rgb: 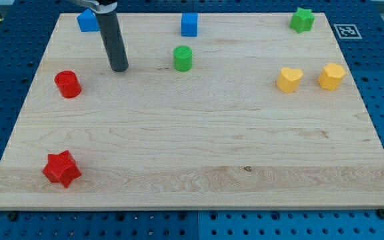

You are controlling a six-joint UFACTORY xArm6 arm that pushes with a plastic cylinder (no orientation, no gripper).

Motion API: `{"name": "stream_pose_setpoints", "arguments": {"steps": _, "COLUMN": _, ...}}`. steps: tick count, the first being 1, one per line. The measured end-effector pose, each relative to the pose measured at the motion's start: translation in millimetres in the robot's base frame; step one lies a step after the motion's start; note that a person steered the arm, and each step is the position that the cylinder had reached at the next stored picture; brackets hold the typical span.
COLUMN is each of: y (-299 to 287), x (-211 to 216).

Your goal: Move the green circle to the bottom center

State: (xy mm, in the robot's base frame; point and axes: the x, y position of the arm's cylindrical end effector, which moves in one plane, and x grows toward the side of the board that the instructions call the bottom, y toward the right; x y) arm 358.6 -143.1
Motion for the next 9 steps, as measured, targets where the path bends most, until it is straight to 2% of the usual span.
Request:
{"name": "stream_pose_setpoints", "arguments": {"steps": 4, "y": -2, "x": 0}}
{"name": "stream_pose_setpoints", "arguments": {"steps": 5, "y": -2, "x": -6}}
{"name": "stream_pose_setpoints", "arguments": {"steps": 7, "y": -2, "x": -47}}
{"name": "stream_pose_setpoints", "arguments": {"steps": 9, "y": -1, "x": -51}}
